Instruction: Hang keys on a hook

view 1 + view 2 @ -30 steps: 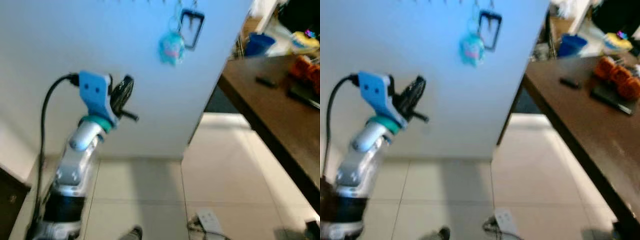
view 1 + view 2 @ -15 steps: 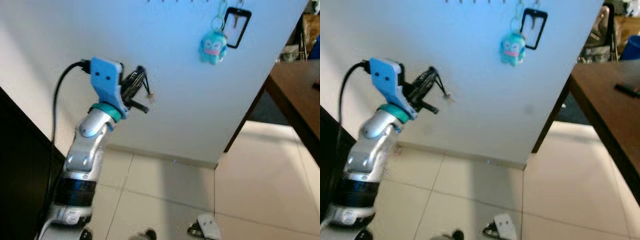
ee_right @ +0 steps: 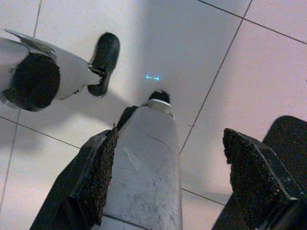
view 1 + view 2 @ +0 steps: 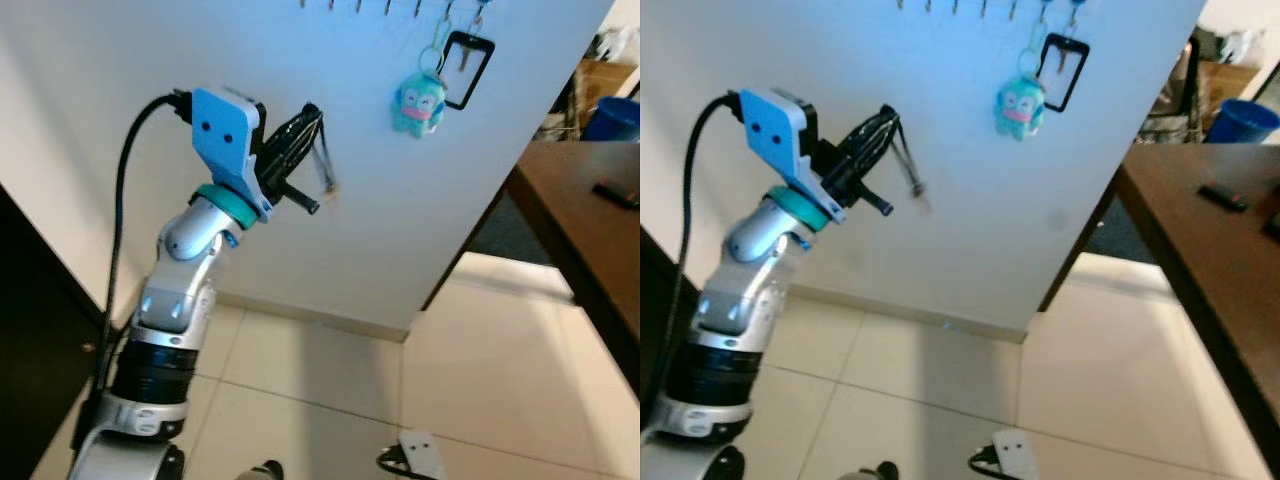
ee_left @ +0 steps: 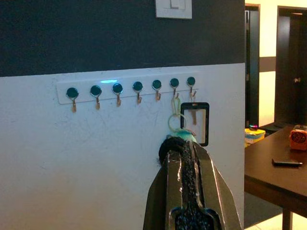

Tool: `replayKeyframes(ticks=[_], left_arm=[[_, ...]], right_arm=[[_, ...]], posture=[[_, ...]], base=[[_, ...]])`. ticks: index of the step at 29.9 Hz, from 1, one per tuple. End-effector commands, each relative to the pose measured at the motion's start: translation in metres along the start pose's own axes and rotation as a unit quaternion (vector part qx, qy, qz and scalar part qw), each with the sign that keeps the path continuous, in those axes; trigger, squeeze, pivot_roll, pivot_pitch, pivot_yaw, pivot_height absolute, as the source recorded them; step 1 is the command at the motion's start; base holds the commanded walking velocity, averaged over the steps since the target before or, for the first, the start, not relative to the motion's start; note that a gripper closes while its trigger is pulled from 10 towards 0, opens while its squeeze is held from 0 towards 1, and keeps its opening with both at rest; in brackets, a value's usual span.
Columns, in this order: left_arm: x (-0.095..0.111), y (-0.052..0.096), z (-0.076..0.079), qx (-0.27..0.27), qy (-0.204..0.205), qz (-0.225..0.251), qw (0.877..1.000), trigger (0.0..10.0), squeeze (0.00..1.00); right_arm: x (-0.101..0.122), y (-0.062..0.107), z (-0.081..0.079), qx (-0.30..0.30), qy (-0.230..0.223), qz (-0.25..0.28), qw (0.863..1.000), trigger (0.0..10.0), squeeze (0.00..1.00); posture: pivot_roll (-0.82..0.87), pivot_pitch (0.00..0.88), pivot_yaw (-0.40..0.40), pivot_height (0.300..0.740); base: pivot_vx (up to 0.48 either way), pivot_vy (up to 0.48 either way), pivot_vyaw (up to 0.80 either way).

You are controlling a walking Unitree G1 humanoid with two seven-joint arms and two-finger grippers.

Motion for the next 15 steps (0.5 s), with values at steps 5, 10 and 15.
replayKeyframes(ticks=[5, 10, 15], left_arm=[[0.0116, -0.0056, 0.006, -0.013, -0.005, 0.022, 1.0, 10.0, 0.0], [0.0125, -0.0054, 0.0068, -0.016, -0.007, 0.025, 1.0, 10.0, 0.0], [0.0111, -0.0037, 0.0069, -0.016, -0.01, 0.023, 1.0, 10.0, 0.0]], right_arm=[[-0.0083, 0.0015, 0.004, -0.003, -0.009, -0.012, 1.0, 10.0, 0.0], [-0.0089, 0.0017, 0.004, -0.001, -0.008, -0.012, 1.0, 10.0, 0.0], [-0.0107, 0.0021, 0.0041, 0.002, -0.005, -0.014, 1.0, 10.0, 0.0]], posture=[[0.16, 0.0, 0.049, 0.74], [0.16, 0.0, 0.048, 0.74], [0.16, 0.0, 0.05, 0.74]], base=[[0.306, 0.0, 0.0], [0.306, 0.0, 0.0], [0.309, 0.0, 0.0]])
Point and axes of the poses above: a point about 5 cm out from each wrist's last joint towards the gripper, its own y axis pointing back from the gripper into the wrist, its own x axis along the axis of the wrist's last joint, z = x × y, the point moved 5 cm from there along -y, pointing out of the wrist towards the gripper, and after that the axes turned 10 degrees about -y, right-handed, at the moved point
